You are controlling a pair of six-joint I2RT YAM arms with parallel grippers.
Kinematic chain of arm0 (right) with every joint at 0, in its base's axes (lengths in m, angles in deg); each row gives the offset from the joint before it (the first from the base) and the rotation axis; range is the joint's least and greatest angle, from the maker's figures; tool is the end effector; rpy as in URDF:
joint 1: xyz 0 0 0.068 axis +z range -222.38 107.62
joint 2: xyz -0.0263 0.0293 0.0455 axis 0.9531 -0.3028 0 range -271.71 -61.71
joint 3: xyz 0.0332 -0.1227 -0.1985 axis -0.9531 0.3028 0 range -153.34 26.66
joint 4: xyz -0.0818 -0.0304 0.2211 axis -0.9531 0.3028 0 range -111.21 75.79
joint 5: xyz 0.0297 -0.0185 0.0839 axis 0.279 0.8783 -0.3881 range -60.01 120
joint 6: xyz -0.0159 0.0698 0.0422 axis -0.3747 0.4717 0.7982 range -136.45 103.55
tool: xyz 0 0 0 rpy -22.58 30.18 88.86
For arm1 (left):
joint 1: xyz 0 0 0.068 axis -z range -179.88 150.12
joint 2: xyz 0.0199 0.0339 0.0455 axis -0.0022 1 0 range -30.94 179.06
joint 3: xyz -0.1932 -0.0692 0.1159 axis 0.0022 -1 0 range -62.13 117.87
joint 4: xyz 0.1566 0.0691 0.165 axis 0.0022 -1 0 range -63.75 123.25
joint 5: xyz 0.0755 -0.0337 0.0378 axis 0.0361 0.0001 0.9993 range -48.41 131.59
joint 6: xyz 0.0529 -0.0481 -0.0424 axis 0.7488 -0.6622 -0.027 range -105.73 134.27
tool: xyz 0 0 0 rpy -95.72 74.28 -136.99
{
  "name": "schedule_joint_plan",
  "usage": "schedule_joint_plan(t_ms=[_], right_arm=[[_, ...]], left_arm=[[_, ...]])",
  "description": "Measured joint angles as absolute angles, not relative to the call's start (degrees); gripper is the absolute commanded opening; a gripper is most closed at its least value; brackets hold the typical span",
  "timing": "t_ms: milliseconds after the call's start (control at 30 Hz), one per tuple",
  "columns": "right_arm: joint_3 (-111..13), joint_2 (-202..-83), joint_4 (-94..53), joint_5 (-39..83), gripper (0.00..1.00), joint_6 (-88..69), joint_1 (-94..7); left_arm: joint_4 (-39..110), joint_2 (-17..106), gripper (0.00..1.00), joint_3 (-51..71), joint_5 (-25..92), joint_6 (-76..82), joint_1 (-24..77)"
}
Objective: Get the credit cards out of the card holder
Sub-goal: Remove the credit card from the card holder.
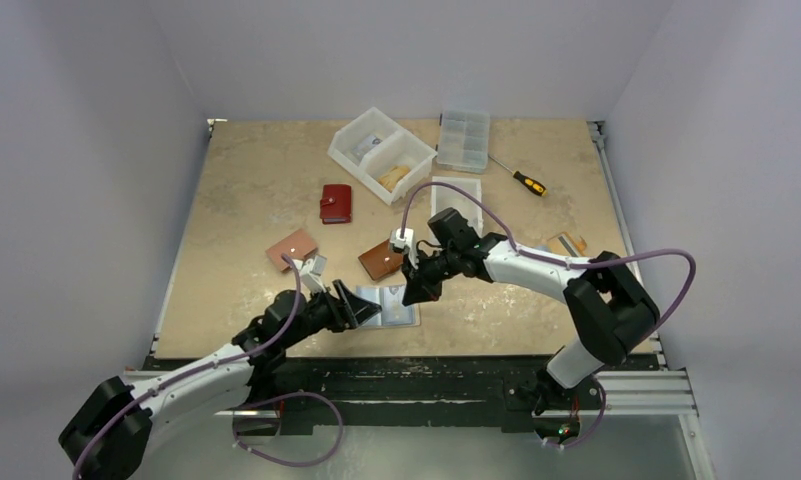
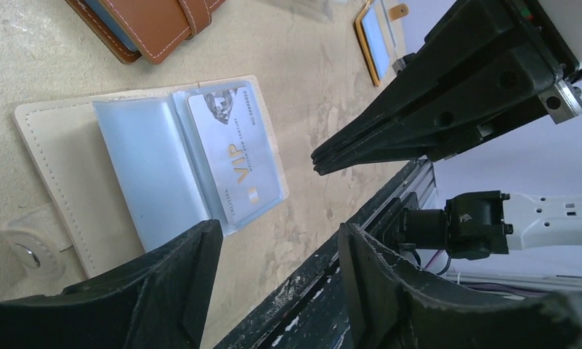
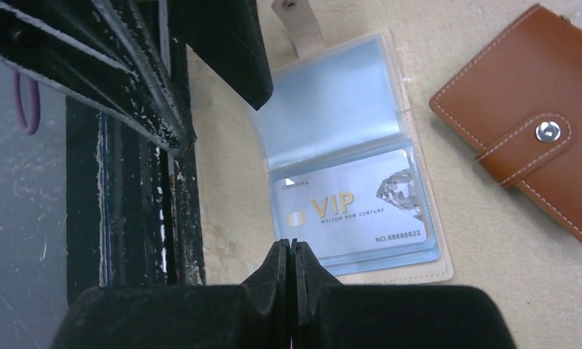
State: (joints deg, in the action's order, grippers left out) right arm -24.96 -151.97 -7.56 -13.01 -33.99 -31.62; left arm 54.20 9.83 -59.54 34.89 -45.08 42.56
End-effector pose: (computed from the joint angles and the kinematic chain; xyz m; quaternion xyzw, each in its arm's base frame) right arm 0.2007 0.2383 0.1483 -0.5323 0.7113 0.4003 0.2248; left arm 0.1407 -0.1402 0.1289 -0.0839 0.8001 -0.4891 0.3370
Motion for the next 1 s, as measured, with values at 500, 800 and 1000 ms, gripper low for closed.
schedule_joint_plan(t_ms=[500, 800, 1000], right_arm=[[-27.1, -155.3, -5.6, -2.5, 0.0, -33.9, -31.9], [-27.9, -157.9, -5.0, -0.3, 0.0, -33.9, -31.8], [-28.1, -158.1, -4.9, 0.6, 0.0, -33.7, -31.4]], left_arm=[[57.1, 21.0, 0.45, -55.5, 35.1, -41.0, 42.6], [59.6, 28.8, 0.41, -53.0, 35.6, -40.0, 42.6], [61.1, 32.9, 0.37, -51.9, 35.9, -39.5, 42.6]])
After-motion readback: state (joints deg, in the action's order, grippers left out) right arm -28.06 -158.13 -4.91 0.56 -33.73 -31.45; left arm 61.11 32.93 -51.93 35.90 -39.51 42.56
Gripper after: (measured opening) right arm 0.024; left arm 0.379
